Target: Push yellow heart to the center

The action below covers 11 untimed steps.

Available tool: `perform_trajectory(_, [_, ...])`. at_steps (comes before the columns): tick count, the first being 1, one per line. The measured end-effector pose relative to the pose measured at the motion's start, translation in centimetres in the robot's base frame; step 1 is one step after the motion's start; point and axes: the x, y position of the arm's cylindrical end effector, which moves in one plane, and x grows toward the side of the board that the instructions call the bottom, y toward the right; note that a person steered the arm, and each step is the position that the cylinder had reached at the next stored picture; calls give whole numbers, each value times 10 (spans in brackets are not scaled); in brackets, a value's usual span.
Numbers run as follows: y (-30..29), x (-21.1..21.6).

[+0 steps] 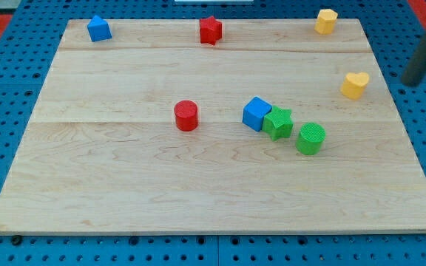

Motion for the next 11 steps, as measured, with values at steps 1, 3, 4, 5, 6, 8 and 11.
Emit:
perform_trajectory(1, [-63, 2])
perform_trajectory(3, [-116, -64])
perform_trajectory(4, [-127, -56])
perform_trajectory(5, [-62, -67])
perform_trajectory(6, [-19, -44])
perform_trajectory(8, [-91, -25])
perform_trajectory(11, [-182, -15])
